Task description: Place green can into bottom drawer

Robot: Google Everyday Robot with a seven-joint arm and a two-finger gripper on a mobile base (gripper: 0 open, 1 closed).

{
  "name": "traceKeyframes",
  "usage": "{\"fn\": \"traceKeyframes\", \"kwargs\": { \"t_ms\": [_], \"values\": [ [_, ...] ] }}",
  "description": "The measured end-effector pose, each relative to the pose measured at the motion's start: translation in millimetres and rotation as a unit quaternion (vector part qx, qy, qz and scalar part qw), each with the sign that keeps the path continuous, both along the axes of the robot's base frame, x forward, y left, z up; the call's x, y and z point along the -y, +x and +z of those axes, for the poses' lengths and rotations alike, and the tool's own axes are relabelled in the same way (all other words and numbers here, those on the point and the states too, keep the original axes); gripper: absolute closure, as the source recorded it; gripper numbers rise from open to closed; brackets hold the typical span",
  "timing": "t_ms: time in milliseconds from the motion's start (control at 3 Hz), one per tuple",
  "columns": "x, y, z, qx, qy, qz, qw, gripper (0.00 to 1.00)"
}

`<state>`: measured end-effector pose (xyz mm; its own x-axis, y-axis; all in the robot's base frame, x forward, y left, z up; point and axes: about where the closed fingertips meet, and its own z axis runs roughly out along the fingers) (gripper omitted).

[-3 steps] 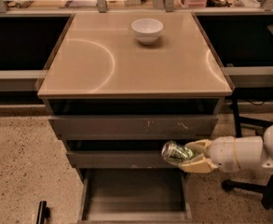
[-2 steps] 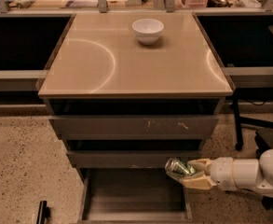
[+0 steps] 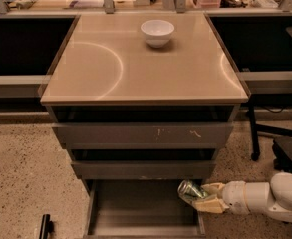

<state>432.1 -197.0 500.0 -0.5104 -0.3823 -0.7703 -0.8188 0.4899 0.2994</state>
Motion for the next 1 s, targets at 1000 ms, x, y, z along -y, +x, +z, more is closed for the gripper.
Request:
{"fn": "traceKeyframes", "kwargs": {
  "t_ms": [1000],
  "values": [
    [-12, 7, -138, -0.074, 0.040, -0.038, 0.9957, 1.00]
  ]
}}
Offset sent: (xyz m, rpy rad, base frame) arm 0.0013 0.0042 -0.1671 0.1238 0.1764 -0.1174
